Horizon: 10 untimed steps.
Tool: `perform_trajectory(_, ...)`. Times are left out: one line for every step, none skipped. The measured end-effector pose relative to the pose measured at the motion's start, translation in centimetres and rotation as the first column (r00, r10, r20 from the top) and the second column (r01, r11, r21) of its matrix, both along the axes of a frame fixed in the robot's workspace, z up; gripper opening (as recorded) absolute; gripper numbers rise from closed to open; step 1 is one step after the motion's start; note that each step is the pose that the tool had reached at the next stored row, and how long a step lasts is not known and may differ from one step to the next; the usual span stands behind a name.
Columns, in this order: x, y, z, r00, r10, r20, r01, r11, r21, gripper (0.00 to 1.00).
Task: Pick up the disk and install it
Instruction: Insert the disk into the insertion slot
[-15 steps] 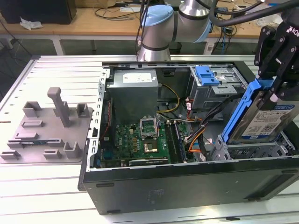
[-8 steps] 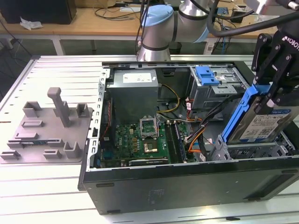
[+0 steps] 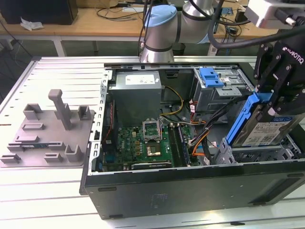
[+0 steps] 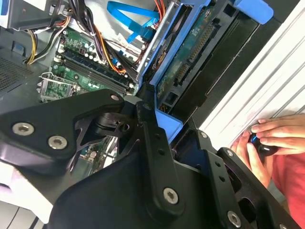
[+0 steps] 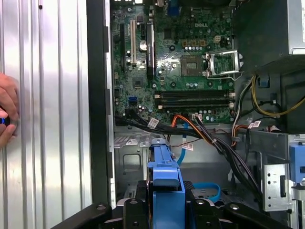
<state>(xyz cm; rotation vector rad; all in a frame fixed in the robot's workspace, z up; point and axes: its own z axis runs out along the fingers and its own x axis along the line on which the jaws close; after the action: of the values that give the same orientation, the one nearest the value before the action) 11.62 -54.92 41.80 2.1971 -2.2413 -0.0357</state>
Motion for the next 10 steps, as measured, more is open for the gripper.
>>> perform_trajectory(0.0, 0.00, -0.12, 1.0000, 0.000, 0.0000, 0.000, 1.0000, 0.0001, 0.37)
perform_trajectory(0.0, 0.00, -0.35, 1.0000, 0.000, 0.0000, 0.000, 1.0000, 0.0000, 0.37)
perform_trajectory(0.0, 0.00, -0.61, 1.0000, 0.000, 0.0000, 0.000, 1.0000, -0.0001, 0.37)
perform_trajectory(0.0, 0.00, -0.85, 1.0000, 0.000, 0.0000, 0.000, 1.0000, 0.0000, 0.37)
perform_trajectory(0.0, 0.00, -1.03, 1.0000, 0.000, 0.0000, 0.000, 1.0000, 0.0000, 0.37)
perform_trajectory(0.0, 0.00, -1.16, 1.0000, 0.000, 0.0000, 0.000, 1.0000, 0.0000, 0.37)
perform_trajectory(0.0, 0.00, -1.28, 1.0000, 0.000, 0.0000, 0.000, 1.0000, 0.0000, 0.37)
perform_trajectory(0.0, 0.00, -1.41, 1.0000, 0.000, 0.0000, 0.000, 1.0000, 0.0000, 0.37)
perform_trajectory(0.0, 0.00, -1.58, 1.0000, 0.000, 0.0000, 0.000, 1.0000, 0.0001, 0.37)
perform_trajectory(0.0, 0.00, -1.81, 1.0000, 0.000, 0.0000, 0.000, 1.0000, 0.0000, 0.37)
